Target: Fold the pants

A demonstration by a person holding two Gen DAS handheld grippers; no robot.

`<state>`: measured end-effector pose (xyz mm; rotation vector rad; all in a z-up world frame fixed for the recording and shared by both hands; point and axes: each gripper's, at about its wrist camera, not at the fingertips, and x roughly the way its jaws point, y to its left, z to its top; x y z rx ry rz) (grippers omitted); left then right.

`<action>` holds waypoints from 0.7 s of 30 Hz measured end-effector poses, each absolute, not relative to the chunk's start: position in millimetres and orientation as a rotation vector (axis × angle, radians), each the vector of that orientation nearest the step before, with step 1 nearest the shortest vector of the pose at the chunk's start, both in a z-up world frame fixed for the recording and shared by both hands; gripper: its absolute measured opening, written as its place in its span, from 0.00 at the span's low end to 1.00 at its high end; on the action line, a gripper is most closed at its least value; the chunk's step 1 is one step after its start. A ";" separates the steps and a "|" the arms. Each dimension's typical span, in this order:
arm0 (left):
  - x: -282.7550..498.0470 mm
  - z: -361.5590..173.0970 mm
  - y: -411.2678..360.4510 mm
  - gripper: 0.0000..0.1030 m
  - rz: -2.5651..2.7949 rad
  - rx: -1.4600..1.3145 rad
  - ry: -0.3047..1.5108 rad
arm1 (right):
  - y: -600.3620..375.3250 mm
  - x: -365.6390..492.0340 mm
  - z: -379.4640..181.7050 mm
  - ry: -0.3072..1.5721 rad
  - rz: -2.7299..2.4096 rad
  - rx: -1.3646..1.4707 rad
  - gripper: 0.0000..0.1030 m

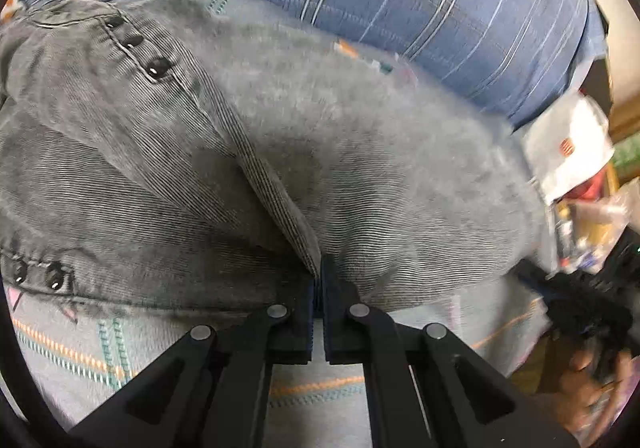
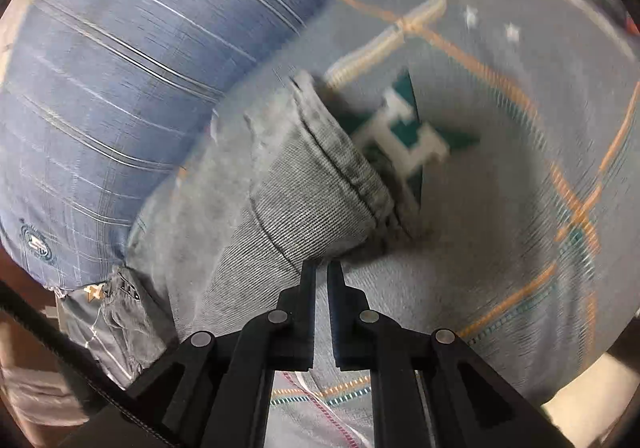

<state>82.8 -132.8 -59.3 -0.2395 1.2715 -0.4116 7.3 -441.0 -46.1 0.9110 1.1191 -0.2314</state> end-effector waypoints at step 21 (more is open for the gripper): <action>80.8 -61.9 -125.0 0.05 -0.458 -0.280 1.245 | -465.5 19.4 -45.4 1.041 -0.302 0.897 0.12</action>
